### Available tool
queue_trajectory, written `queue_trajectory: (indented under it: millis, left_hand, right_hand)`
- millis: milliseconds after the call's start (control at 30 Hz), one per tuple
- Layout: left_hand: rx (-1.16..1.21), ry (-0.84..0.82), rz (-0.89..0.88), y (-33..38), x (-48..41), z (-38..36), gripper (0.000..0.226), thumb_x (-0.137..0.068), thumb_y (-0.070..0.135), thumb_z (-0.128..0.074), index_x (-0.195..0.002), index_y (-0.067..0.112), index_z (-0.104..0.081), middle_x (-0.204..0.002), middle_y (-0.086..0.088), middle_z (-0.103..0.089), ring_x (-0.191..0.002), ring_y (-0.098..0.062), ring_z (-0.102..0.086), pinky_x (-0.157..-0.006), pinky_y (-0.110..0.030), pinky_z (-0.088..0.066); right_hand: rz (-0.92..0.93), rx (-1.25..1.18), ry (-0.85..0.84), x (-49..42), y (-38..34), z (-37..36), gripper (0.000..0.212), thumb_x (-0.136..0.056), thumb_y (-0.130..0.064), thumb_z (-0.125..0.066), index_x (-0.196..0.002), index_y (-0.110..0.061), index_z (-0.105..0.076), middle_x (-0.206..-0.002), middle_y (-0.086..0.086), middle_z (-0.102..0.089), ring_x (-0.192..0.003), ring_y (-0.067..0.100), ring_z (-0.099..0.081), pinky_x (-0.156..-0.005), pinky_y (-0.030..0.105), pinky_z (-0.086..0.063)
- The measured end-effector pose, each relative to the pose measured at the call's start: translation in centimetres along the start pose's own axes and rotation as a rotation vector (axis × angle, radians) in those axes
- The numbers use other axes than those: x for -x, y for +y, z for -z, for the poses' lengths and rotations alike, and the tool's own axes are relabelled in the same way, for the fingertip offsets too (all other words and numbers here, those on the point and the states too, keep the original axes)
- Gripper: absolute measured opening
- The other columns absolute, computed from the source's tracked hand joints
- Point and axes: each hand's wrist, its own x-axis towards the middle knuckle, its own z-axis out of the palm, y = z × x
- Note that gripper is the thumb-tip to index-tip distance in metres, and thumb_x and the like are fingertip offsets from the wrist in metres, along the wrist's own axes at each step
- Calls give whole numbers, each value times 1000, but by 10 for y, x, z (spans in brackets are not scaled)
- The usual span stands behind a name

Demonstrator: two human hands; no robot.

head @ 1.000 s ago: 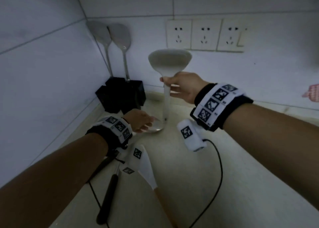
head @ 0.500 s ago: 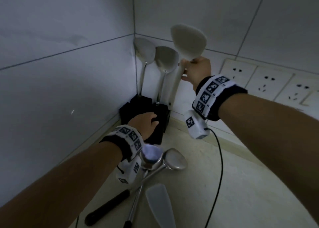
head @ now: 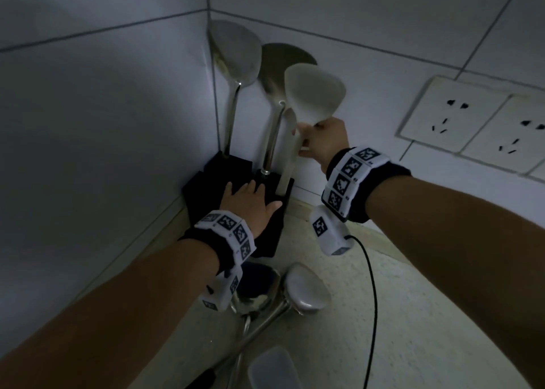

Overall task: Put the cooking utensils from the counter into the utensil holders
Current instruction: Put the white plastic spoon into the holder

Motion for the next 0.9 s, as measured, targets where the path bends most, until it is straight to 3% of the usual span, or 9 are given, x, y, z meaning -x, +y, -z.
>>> queue_trajectory:
  millis: [133, 267, 367, 500, 567, 633, 767, 833, 900]
  left_hand:
    - [-47, 16, 28, 0, 0, -4, 72, -93, 59, -8, -149, 15, -15, -160, -6, -11, -147, -21, -12, -119, -50, 0]
    - [-47, 9, 16, 2, 0, -1, 73, -93, 59, -8, -149, 14, -14, -160, -7, -11, -147, -21, -12, -120, -50, -2]
    - [-39, -7, 6, 1, 0, -2, 72, -92, 60, -10, -149, 15, -11, -161, -6, -7, -147, -21, -9, -119, -51, 0]
    - [-28, -34, 3, -3, -2, 4, 72, -92, 61, -11, -150, 18, -10, -161, -4, -5, -148, -20, -6, -118, -54, 0]
    - [-17, -40, 9, -3, -2, 5, 71, -92, 61, -12, -149, 19, -11, -161, -3, -5, -148, -20, -5, -117, -56, 0]
    - [-13, -46, 21, -3, 0, 5, 70, -92, 61, -12, -149, 20, -11, -161, -1, -4, -148, -20, -4, -117, -58, 0]
    - [7, -60, 43, -2, 5, 6, 69, -93, 60, -15, -150, 23, -7, -161, 0, -1, -148, -21, 0, -117, -58, -2]
    - [35, -20, 41, -2, 9, 6, 67, -94, 58, -18, -150, 24, -6, -161, 0, 0, -148, -22, 0, -117, -57, -4]
    - [40, 40, 33, -1, 16, 7, 64, -95, 56, -20, -149, 25, -7, -161, 0, -2, -148, -23, -1, -117, -56, -6]
  right_hand:
    - [-46, 71, -12, -8, 28, -16, 36, -89, -12, -59, -98, 24, -58, -108, 38, -64, -104, 46, -63, -91, 60, -49]
    - [-27, 131, 11, -9, 35, -21, 17, -89, -17, -61, -79, -6, -53, -97, 35, -66, -102, 46, -64, -90, 58, -50]
    - [18, 217, 124, -7, 35, -15, 23, -90, -18, -59, -71, -5, -55, -86, 31, -68, -91, 42, -67, -81, 49, -56]
    - [-35, 214, 80, -12, 32, -9, 25, -91, -18, -60, -71, -4, -54, -85, 19, -63, -95, 36, -67, -88, 48, -54]
    - [-50, 271, 45, -17, 31, -8, 27, -92, -19, -58, -70, -5, -54, -81, 17, -61, -79, 29, -63, -72, 36, -55]
    - [-62, 332, 28, -21, 32, -9, 41, -93, -21, -57, -57, -9, -42, -67, 12, -49, -61, 18, -47, -52, 22, -38]
    - [-125, 386, -23, -27, 34, -10, 45, -94, -28, -57, -57, -10, -38, -60, 5, -56, -73, 20, -51, -49, 19, -29]
    - [-115, 415, -70, -26, 37, -8, 43, -94, -33, -55, -61, -9, -42, -51, 7, -50, -61, 18, -46, -50, 20, -32]
    - [-105, 478, -126, -21, 42, -7, 46, -95, -38, -50, -58, -14, -36, -59, 5, -40, -53, 15, -37, -50, 21, -31]
